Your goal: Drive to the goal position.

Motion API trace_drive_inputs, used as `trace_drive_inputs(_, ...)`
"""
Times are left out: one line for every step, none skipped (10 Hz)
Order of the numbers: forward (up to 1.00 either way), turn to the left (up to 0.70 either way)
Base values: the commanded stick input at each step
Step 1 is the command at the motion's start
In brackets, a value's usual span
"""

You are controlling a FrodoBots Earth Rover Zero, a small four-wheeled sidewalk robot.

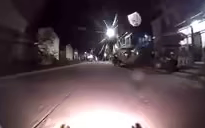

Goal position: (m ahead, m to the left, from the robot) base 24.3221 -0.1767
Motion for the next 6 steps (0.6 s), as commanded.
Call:
trace_drive_inputs(0.70,0.00)
trace_drive_inputs(0.70,0.00)
trace_drive_inputs(0.70,0.00)
trace_drive_inputs(0.70,0.00)
trace_drive_inputs(0.70,0.00)
trace_drive_inputs(0.70,0.00)
